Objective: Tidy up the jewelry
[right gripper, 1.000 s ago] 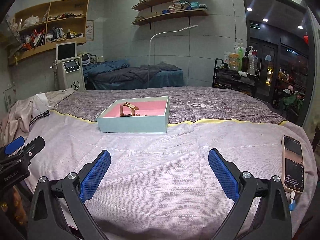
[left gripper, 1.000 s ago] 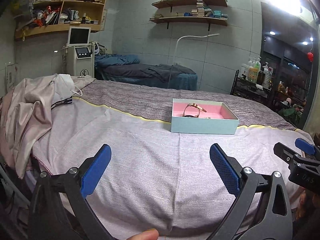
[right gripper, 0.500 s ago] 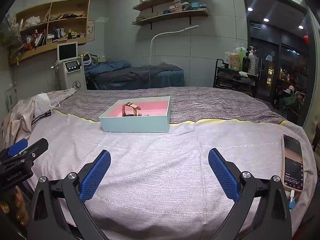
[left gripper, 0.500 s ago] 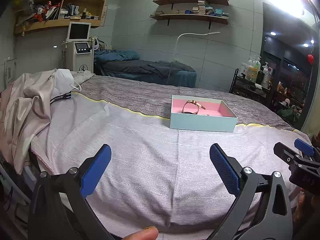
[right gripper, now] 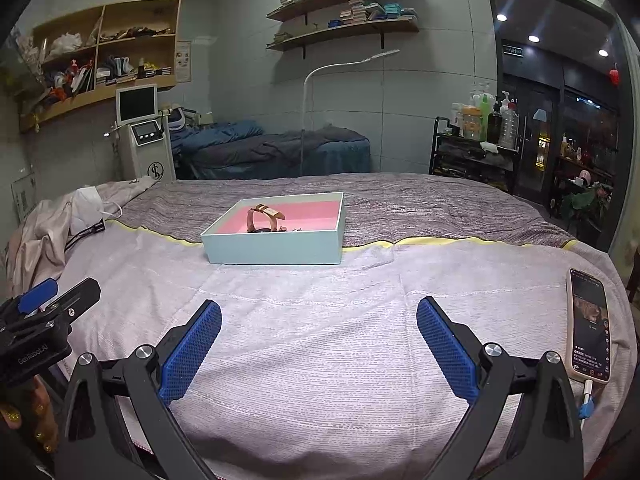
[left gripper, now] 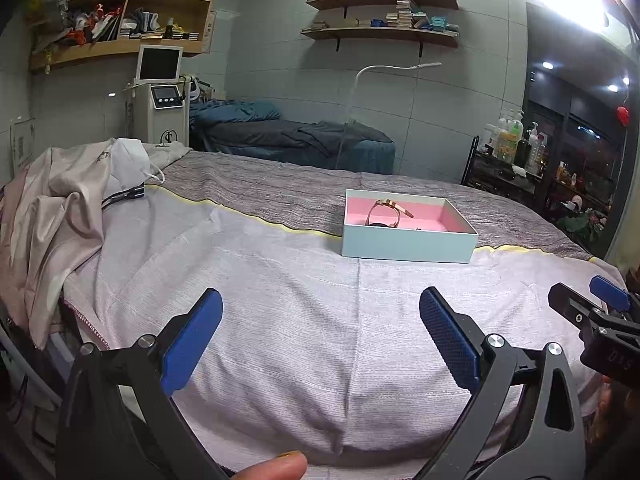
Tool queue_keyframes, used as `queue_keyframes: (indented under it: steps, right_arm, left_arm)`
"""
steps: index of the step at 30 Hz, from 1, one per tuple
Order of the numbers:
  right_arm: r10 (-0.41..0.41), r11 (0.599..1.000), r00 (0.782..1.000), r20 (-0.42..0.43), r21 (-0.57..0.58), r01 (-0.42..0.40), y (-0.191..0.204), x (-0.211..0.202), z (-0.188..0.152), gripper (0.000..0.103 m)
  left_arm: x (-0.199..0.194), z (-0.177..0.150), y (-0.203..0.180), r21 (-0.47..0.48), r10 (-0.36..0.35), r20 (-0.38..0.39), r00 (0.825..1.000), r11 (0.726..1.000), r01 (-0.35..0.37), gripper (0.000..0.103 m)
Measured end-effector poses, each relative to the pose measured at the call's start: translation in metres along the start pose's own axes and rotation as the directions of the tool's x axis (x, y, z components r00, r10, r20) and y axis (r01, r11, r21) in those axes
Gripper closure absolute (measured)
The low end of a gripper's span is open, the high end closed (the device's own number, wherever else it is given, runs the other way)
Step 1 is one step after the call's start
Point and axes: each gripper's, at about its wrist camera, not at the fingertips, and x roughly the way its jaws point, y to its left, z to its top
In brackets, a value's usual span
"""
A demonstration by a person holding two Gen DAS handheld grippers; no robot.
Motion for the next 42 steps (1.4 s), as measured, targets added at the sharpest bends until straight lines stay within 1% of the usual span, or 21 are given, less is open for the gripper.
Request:
queue_keyframes:
  steps: [42]
  right_arm:
    - [-0.007, 1.0, 1.0, -0.008, -0.01, 0.007, 0.0018, -0.002, -0.0015, 0.007]
  left_arm:
    - [-0.0002, -0.0009, 0.0019, -0.008, 0.016, -0.007, 1.0, 1.0, -0.016, 0.006]
